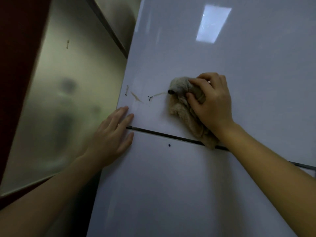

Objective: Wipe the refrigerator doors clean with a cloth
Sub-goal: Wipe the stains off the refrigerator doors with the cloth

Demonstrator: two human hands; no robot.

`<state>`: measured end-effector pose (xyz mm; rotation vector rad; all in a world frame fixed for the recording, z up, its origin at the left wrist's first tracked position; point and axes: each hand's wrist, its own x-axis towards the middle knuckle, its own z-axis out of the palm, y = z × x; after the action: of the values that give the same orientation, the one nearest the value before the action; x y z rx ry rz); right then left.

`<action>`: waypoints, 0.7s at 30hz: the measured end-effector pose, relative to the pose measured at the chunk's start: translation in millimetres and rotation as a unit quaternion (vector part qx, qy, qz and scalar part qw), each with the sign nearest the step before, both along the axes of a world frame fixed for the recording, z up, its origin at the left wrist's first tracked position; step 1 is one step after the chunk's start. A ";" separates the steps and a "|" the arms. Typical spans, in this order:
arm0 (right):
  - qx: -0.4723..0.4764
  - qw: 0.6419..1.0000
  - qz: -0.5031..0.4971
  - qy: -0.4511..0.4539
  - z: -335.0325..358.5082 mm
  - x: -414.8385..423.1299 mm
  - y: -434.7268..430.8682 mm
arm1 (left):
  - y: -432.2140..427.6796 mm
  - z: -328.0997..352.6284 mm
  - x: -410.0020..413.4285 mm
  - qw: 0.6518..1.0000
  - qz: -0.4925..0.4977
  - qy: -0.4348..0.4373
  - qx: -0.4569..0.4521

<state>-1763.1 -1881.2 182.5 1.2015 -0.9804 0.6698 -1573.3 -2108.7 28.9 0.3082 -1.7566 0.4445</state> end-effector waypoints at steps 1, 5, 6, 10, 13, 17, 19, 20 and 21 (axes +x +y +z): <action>-0.003 1.000 0.006 -0.006 6.2 3.2 -4.4 | -2.3 0.1 0.4 1.000 -0.002 -0.001 -0.007; -0.001 0.999 0.033 -0.010 22.8 25.7 -37.9 | -8.3 -1.2 1.7 0.999 0.010 -0.011 -0.036; -0.001 0.999 0.033 -0.007 22.1 30.2 -46.1 | -10.5 -3.4 2.9 0.999 0.015 -0.013 -0.045; 0.042 0.998 0.019 0.035 -9.2 35.3 -59.7 | -19.4 -15.7 9.8 0.999 0.009 -0.008 -0.043; 0.107 0.986 -0.017 0.124 -42.5 31.3 -55.5 | -20.0 -20.4 11.2 0.999 0.006 -0.007 -0.044; 0.100 0.985 -0.030 0.139 -38.2 24.7 -43.0 | -12.9 -18.6 11.2 0.999 0.006 -0.004 -0.037; 0.054 0.995 -0.020 0.079 -24.0 22.9 -38.8 | -10.2 -19.0 10.7 1.000 0.007 -0.004 -0.027; 0.033 0.999 -0.010 0.038 -18.3 23.7 -36.9 | -9.3 -19.4 9.9 1.000 0.006 -0.003 -0.023; 0.018 1.000 0.000 0.001 -16.0 24.6 -35.9 | -8.7 -19.9 9.0 1.000 0.003 0.000 -0.020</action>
<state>-1738.4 -1917.0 166.4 1.2324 -0.9955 0.6532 -1564.3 -2117.4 9.0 0.2850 -1.7454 0.4835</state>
